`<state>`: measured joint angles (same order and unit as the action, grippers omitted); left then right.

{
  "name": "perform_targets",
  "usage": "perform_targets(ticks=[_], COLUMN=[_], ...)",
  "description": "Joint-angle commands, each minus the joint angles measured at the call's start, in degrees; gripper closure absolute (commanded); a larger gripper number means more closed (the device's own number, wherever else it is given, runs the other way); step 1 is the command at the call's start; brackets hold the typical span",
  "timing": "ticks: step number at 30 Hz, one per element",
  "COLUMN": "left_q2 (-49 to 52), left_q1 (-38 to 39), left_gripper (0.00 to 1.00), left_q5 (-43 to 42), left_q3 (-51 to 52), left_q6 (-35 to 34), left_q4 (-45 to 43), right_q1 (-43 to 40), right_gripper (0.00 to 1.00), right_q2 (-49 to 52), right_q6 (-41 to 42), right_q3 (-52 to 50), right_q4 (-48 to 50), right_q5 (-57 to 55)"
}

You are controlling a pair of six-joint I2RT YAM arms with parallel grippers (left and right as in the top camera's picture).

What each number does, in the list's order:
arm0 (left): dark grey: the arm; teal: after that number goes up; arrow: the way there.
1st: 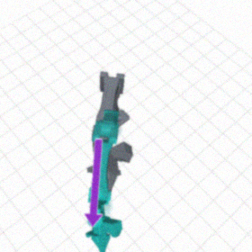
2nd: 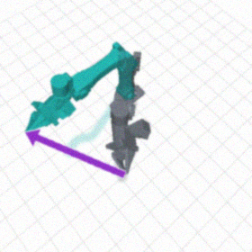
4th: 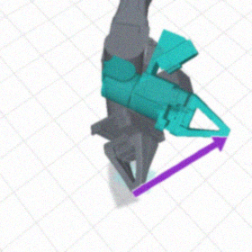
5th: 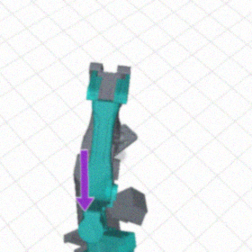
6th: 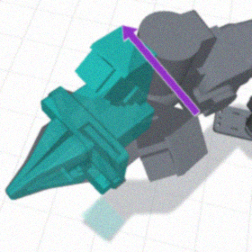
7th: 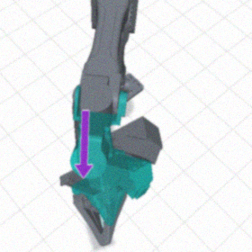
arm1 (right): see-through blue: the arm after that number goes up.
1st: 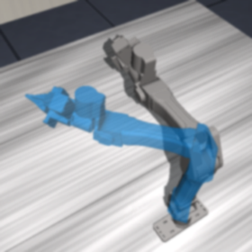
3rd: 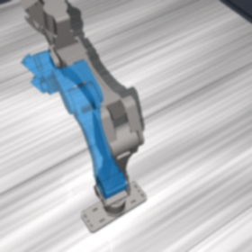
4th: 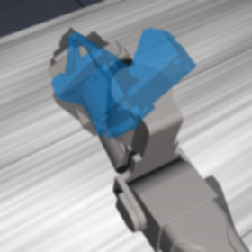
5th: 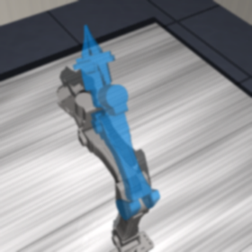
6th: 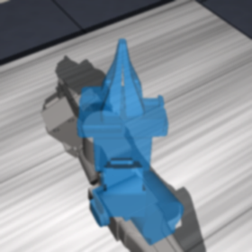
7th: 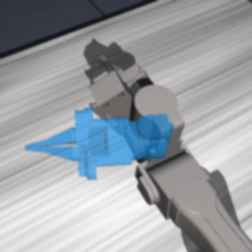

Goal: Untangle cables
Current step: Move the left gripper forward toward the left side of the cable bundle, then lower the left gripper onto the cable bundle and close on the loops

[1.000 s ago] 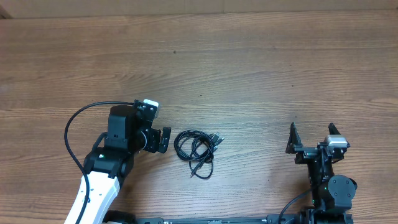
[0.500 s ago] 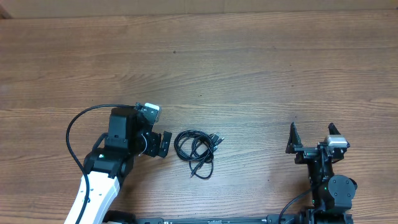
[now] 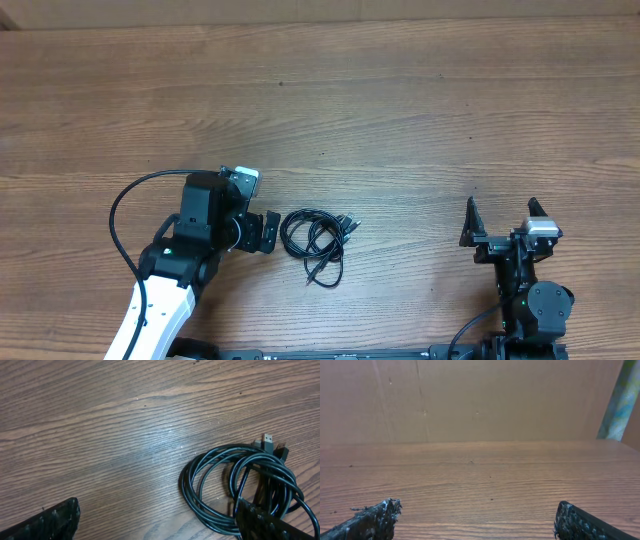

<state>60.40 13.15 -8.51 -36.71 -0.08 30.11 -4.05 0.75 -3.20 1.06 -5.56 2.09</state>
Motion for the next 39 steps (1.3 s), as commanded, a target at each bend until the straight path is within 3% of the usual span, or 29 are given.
perform_targets(ticks=[1, 19, 39], left_q2=[0.35, 13.03, 13.42], left_q1=[1.14, 5.68, 5.68], left_gripper=[0.00, 0.00, 0.00], left_q5=[0.59, 1.86, 1.88], left_q3=[-1.51, -1.81, -1.81], left_q6=[-1.66, -1.40, -1.36], left_q4=[0.26, -0.35, -1.09], right_q1=[-0.17, -0.17, -0.17], right_gripper=[0.00, 0.00, 0.00], right_q2=[-0.26, -0.26, -0.26], right_q6=[0.24, 0.24, 0.24], right_q3=[-0.31, -0.31, -0.31], right_q4=[0.28, 0.28, 0.28], right_q5=[-0.55, -0.55, -0.55])
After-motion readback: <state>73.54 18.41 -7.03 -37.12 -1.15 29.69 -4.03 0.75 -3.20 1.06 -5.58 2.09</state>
